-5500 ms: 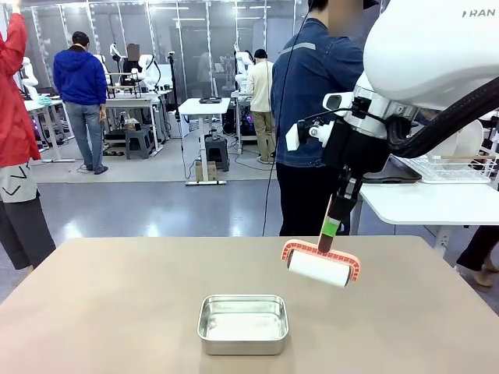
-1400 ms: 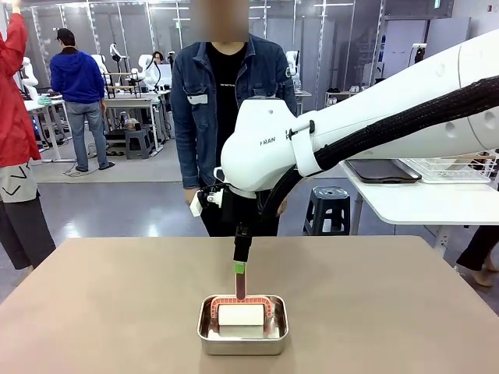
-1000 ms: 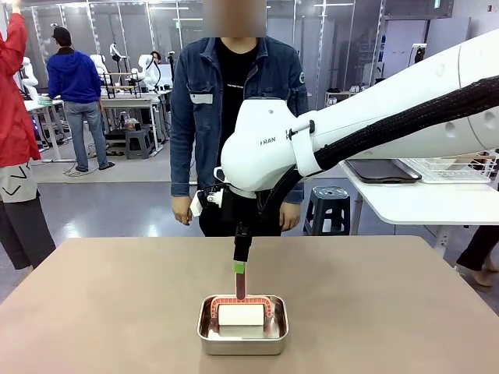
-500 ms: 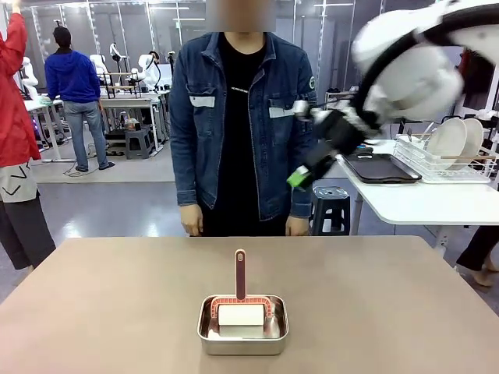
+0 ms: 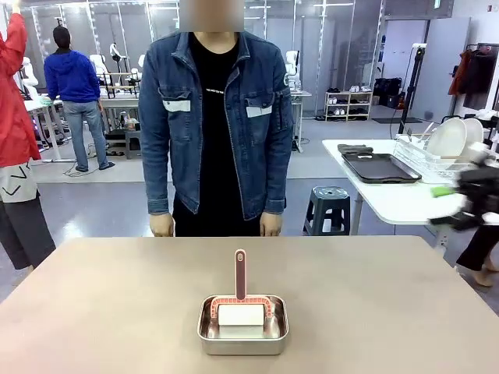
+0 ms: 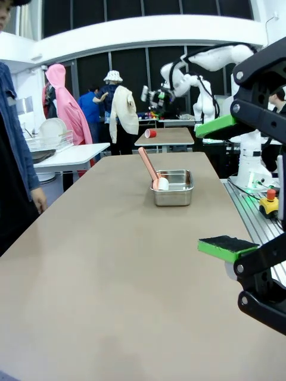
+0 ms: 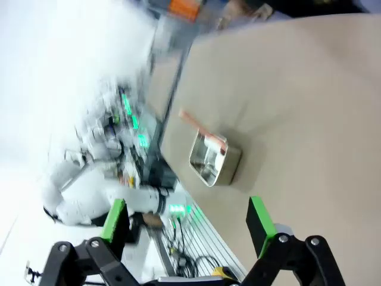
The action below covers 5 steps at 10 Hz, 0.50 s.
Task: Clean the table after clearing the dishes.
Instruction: Place the Lint Roller back on top of the Airtight Container.
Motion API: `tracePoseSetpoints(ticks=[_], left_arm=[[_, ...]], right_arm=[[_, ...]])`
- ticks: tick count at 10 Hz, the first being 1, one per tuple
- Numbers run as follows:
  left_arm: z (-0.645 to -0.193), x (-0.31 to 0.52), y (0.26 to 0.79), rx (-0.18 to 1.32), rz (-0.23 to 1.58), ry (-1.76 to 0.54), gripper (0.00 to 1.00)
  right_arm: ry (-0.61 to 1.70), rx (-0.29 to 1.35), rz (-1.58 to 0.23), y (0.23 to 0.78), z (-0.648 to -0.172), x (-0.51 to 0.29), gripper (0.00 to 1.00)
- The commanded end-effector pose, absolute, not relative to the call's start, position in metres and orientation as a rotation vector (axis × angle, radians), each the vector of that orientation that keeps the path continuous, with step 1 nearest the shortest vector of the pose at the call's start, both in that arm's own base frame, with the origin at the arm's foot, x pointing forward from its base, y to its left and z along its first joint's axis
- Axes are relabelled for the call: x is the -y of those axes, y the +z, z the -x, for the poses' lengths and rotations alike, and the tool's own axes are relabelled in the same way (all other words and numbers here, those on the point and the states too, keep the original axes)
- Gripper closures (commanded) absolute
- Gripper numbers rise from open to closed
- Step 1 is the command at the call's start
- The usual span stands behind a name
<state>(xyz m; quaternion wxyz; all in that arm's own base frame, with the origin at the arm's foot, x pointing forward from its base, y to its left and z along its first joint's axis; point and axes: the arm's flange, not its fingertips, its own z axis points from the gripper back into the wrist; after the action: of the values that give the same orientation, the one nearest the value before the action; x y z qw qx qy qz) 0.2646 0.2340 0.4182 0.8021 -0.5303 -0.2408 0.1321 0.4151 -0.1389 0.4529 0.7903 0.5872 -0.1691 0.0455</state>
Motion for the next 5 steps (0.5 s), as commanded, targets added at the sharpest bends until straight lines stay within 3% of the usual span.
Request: tracePoseSetpoints(ticks=[1,3,5], left_arm=[[-0.261,-0.235,0.422,0.507,1.131,0.285,0.17],[-0.261,-0.235,0.422,0.507,1.131,0.285,0.17],[-0.261,-0.235,0.422,0.507,1.131,0.285,0.17]], right_arm=[[-0.212,0.508,-1.301,0.450,-0.351,0.205,0.00],[-0.324,0.572,-1.212,0.426,-0.284,0.247,0.00],[-0.349,0.549,-1.206,0.400,-0.254,0.253,0.00]])
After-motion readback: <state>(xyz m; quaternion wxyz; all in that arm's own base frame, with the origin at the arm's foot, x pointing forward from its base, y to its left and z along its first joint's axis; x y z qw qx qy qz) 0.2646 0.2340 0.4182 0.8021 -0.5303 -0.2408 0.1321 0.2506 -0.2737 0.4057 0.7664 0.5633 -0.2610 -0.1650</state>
